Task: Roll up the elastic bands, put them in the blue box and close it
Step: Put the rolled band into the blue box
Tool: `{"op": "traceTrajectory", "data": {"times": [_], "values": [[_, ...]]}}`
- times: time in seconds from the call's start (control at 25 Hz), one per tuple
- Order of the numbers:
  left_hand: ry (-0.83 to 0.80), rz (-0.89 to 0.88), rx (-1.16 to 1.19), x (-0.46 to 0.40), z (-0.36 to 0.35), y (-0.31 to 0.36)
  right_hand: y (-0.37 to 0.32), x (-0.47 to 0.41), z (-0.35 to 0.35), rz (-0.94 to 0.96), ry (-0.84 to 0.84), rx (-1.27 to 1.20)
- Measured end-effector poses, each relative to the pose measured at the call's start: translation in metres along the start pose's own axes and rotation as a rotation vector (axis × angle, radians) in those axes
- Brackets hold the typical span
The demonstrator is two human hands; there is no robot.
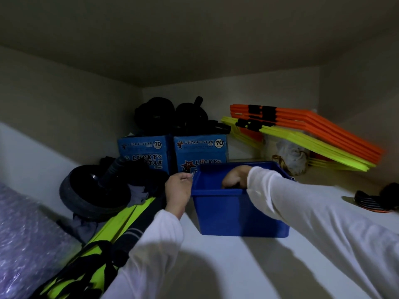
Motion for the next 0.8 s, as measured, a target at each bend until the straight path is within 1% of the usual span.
{"op": "traceTrajectory", "data": {"times": [0.2, 0.32, 0.4, 0.6, 0.72, 0.8], "values": [[-0.001, 0.011, 0.03, -0.001, 0.0, -0.002, -0.001, 0.001, -0.001, -0.006, 0.041, 0.037], [-0.003, 0.011, 0.03, -0.002, 0.0, -0.002, -0.005, 0.005, -0.006, -0.007, -0.013, 0.168], [-0.004, 0.012, 0.031, -0.002, 0.0, -0.003, -0.004, 0.006, -0.006, -0.016, -0.012, 0.231], [-0.006, 0.01, 0.037, -0.001, 0.0, -0.004, 0.003, 0.007, 0.0, -0.058, 0.086, 0.245], [-0.008, 0.011, 0.036, -0.001, 0.0, -0.003, 0.005, 0.011, 0.005, -0.024, 0.208, 0.151], [-0.008, 0.007, 0.032, -0.001, 0.0, -0.003, 0.006, 0.011, 0.008, -0.022, 0.265, 0.156]]}}
Point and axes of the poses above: each hand's wrist, its own x-axis away from the middle knuckle, its own z-axis out of the back of the hand, y = z × x, the point moved 4 cm from there along -x, towards the middle knuckle, and after that the axes turned 8 degrees about -y, right-handed, at the moved point
